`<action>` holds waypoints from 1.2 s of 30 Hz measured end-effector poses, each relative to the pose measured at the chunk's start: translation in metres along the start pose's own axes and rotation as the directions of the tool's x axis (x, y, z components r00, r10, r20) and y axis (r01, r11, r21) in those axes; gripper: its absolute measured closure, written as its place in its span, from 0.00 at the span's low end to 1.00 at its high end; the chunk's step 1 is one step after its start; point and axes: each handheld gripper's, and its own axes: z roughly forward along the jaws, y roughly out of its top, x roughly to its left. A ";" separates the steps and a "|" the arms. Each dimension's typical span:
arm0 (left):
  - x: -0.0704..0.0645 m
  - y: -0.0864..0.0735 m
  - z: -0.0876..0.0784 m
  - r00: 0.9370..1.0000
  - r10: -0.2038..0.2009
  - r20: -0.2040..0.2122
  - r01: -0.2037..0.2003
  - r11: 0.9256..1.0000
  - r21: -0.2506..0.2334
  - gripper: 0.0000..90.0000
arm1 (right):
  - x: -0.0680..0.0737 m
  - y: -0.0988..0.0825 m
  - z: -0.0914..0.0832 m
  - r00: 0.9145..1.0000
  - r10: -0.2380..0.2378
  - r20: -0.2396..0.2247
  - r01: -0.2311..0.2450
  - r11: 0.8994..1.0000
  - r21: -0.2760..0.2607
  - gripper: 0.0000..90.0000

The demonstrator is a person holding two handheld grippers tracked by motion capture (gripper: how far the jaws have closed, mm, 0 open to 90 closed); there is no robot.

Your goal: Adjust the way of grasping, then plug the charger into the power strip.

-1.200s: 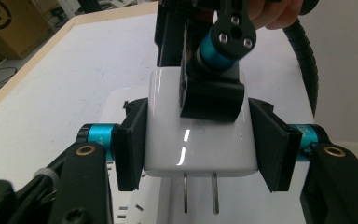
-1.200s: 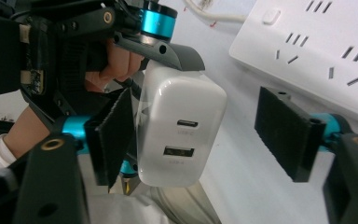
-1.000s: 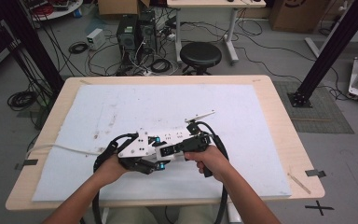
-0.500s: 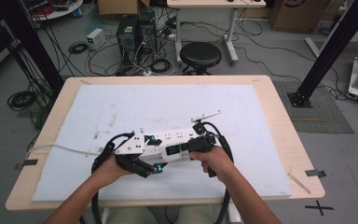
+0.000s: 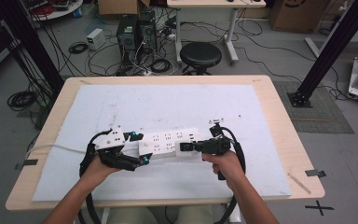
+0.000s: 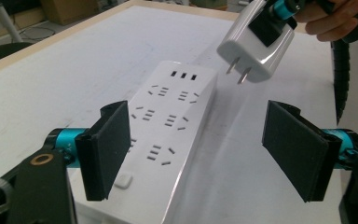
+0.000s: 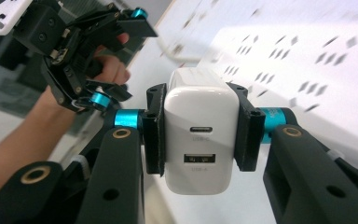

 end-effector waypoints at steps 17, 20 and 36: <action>0.005 -0.013 -0.037 0.989 -0.076 -0.125 0.071 0.997 -0.041 0.26 | 0.001 -0.009 -0.032 0.969 -0.160 0.190 0.164 0.986 -0.005 0.70; 0.005 -0.015 -0.041 0.987 -0.087 -0.136 0.081 0.996 -0.048 0.26 | 0.005 -0.007 -0.037 0.951 -0.208 0.229 0.207 0.978 0.026 0.70; 0.013 -0.020 -0.047 0.984 -0.103 -0.149 0.096 0.994 -0.050 0.26 | 0.006 0.001 -0.057 0.915 -0.295 0.274 0.283 0.955 0.084 0.70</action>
